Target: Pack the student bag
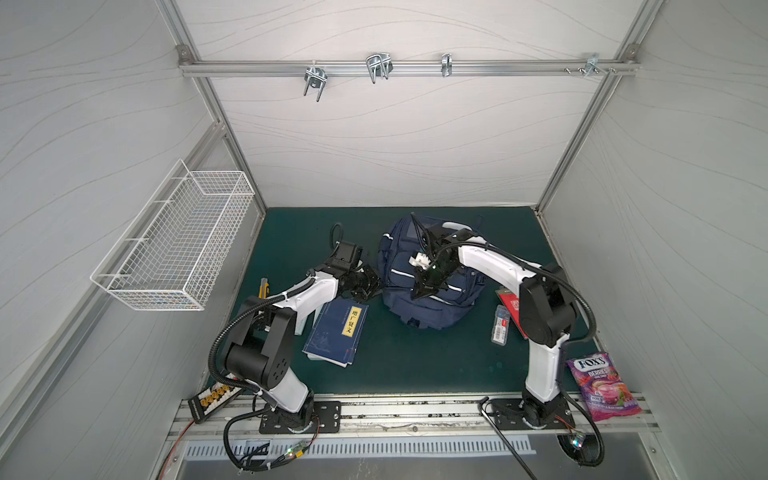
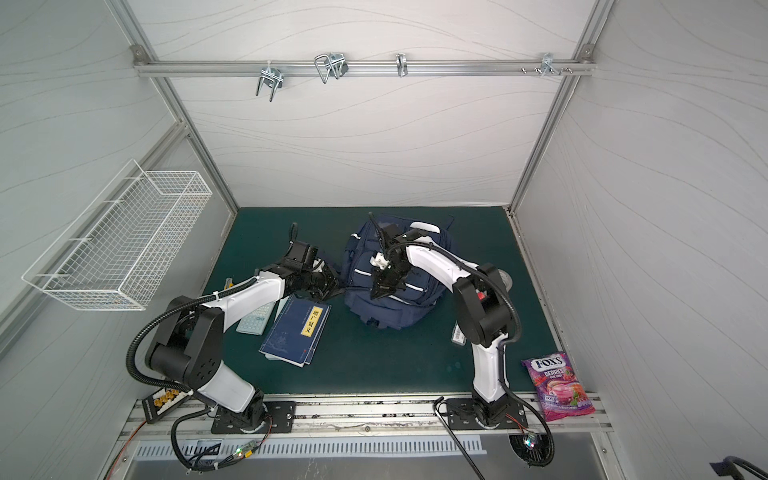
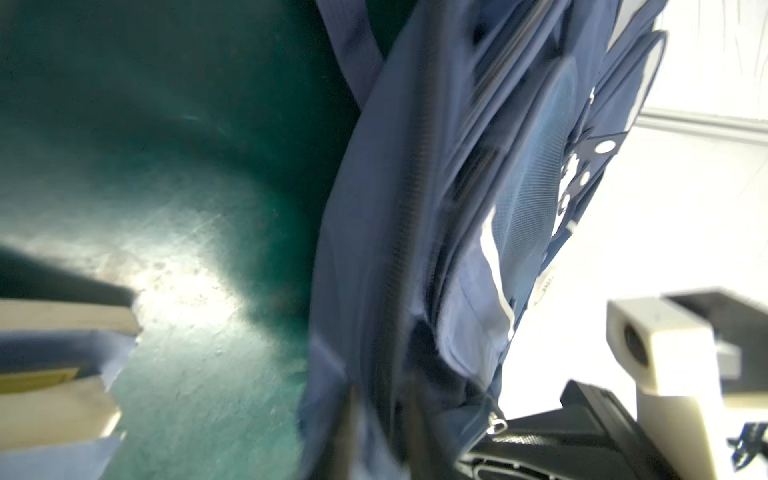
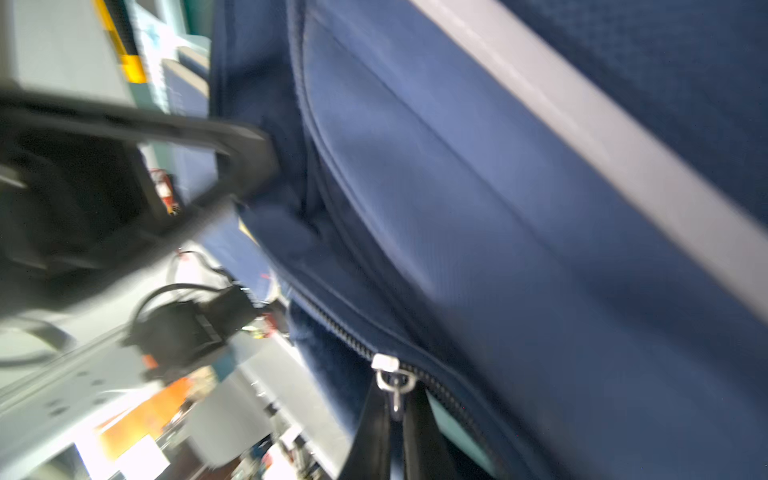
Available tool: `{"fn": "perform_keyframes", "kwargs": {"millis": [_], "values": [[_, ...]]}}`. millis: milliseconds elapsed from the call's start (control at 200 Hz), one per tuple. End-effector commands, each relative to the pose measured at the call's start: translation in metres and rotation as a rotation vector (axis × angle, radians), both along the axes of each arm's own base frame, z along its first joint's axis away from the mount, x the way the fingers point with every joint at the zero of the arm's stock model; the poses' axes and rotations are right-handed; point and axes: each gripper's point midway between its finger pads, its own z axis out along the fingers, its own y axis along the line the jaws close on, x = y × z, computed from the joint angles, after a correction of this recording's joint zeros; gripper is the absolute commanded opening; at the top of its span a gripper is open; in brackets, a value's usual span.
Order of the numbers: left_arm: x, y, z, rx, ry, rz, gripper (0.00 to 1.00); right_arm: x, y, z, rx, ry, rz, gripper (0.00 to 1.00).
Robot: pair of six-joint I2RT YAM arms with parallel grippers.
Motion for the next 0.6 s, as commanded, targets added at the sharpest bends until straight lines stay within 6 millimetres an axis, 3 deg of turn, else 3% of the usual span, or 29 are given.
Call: {"fn": "perform_keyframes", "kwargs": {"millis": [0,170,345,445,565,595], "values": [[0.044,0.02,0.009,0.021,-0.038,0.084,0.49,-0.011,-0.025,0.003,-0.067,-0.049,0.024,0.0],[0.076,0.006,-0.017,-0.032,0.013,0.049,0.53,-0.028,-0.02,0.003,-0.081,-0.047,0.064,0.0],[0.08,-0.024,-0.025,-0.103,0.006,-0.006,0.56,-0.032,-0.011,0.004,-0.086,-0.048,0.064,0.0],[0.081,-0.036,-0.032,-0.129,0.013,-0.021,0.47,-0.033,-0.007,0.005,-0.086,-0.046,0.065,0.0],[0.089,-0.043,-0.034,-0.18,-0.001,-0.013,0.43,-0.035,-0.005,0.004,-0.088,-0.035,0.061,0.0],[0.091,-0.046,-0.033,-0.188,-0.011,-0.024,0.37,-0.035,-0.005,0.004,-0.085,-0.036,0.066,0.0]]}}
